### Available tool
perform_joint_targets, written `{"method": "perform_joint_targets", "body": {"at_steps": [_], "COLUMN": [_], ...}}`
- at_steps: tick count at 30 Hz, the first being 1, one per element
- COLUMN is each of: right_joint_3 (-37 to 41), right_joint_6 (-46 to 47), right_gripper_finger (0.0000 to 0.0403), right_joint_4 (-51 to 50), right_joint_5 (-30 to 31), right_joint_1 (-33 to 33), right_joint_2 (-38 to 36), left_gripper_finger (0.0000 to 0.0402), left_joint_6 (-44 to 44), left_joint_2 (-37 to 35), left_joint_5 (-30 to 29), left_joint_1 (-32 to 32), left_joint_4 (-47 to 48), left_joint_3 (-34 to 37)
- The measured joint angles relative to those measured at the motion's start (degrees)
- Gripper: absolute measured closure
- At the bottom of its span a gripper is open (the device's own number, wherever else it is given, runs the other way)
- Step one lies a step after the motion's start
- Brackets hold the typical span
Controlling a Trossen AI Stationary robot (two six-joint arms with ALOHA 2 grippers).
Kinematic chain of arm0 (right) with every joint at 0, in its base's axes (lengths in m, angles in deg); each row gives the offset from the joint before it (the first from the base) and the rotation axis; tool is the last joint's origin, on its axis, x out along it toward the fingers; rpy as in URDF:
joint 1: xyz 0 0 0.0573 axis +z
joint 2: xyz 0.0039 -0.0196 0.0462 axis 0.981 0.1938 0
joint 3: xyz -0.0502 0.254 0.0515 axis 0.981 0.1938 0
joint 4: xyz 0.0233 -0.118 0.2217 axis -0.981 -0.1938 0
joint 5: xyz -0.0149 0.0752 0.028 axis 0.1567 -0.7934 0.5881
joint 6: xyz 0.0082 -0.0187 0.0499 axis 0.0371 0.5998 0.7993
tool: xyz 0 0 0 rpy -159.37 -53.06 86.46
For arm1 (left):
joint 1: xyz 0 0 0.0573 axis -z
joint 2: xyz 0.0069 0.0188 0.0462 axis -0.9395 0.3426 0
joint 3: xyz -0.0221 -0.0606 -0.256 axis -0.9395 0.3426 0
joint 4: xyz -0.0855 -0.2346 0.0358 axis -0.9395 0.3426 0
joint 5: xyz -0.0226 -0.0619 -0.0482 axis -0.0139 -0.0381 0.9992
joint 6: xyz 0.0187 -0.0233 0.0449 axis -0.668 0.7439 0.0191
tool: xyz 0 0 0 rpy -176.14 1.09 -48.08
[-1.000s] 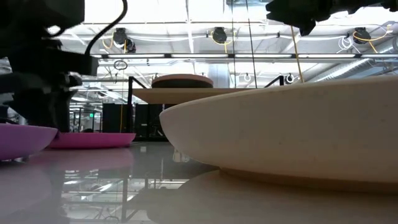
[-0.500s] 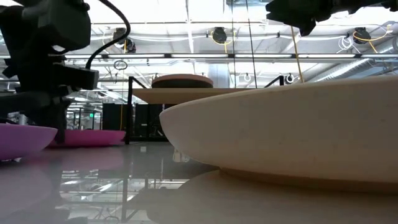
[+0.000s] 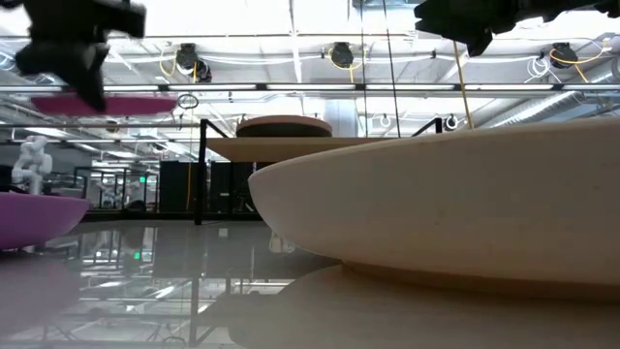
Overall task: Place and stack plates onto a shelf
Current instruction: Stack the bottom pink plate on top of the light pink plate on the shelf
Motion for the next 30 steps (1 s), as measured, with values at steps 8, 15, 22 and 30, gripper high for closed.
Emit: {"method": "perform_joint_targets", "body": {"at_steps": [8, 15, 22, 30], "right_joint_3": [0.0, 0.0, 0.0, 0.0], "right_joint_6": [0.0, -1.0, -0.2, -1.3], "right_gripper_finger": [0.0275, 0.0275, 0.0275, 0.0275], "right_joint_4": [0.1, 1.1, 0.5, 0.4], "right_joint_5": [0.0, 0.0, -0.1, -0.1], "right_joint_1": [0.0, 0.0, 0.0, 0.0], "right_joint_2": [0.0, 0.0, 0.0, 0.0], "left_gripper_finger": [0.0391, 0.0391, 0.0391, 0.0391], "left_joint_6": [-19.5, -67.2, -90.9, -97.5], "left_joint_2": [-4.0, -3.6, -1.2, 5.7], "left_joint_5": [-17.2, -8.0, 16.6, 25.6], "left_joint_1": [-3.0, -14.8, -34.1, -46.6], "left_joint_4": [-5.3, -34.9, -54.2, -52.8], "left_joint_3": [-10.5, -13.0, -12.7, -12.6]}}
